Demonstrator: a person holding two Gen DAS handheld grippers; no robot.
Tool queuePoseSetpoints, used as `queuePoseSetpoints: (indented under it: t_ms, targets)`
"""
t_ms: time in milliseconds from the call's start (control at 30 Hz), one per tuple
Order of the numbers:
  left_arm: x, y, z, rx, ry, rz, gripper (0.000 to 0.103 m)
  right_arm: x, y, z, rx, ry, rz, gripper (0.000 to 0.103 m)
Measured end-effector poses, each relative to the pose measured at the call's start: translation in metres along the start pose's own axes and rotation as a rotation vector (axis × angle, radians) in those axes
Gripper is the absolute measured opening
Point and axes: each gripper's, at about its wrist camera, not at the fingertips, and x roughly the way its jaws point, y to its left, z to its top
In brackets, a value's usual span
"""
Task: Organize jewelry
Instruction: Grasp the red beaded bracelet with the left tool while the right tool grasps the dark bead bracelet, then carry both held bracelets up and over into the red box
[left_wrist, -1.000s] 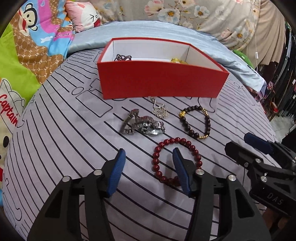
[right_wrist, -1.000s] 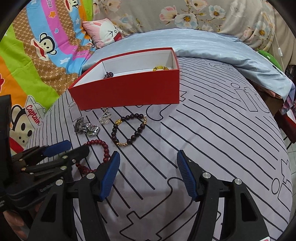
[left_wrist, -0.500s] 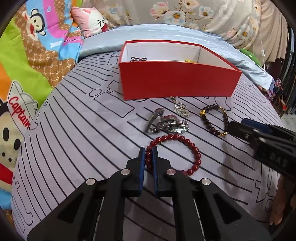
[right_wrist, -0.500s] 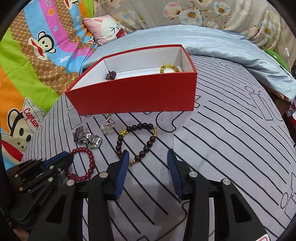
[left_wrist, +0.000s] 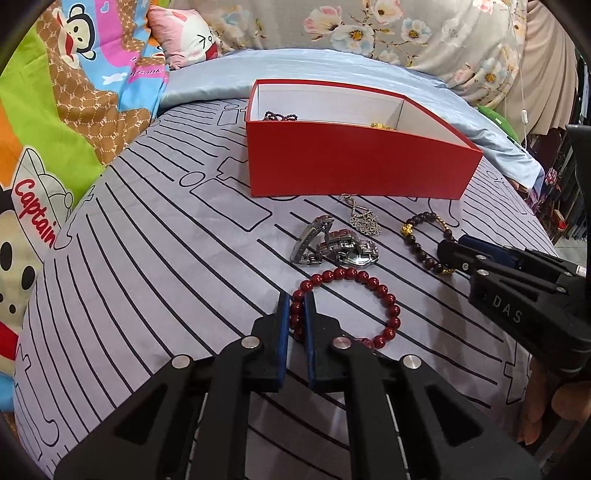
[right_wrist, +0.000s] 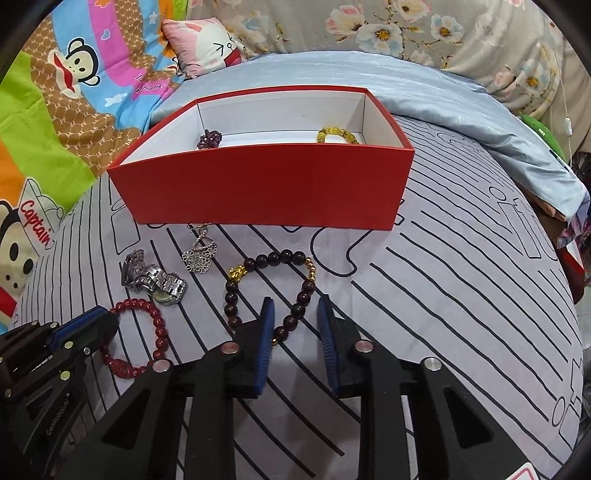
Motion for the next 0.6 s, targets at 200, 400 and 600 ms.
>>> queuePoseSetpoints:
  t_ms: [200,400,600]
  targets:
    - [0.000,0.000,0.000,-0.002,0.000,-0.002,0.008,-0.003,-0.008,-0.004,0.026,0.002,0.007,0.007]
    - [-0.002,0.001,-0.001,-0.017,-0.002,-0.013,0.008,-0.012,-0.019,-0.011,0.079,0.008,0.040,0.007]
    - [-0.008,0.006,0.001,-0.061,0.006,-0.034,0.008,-0.030,-0.025,-0.014,0.110,-0.008,0.062,0.007]
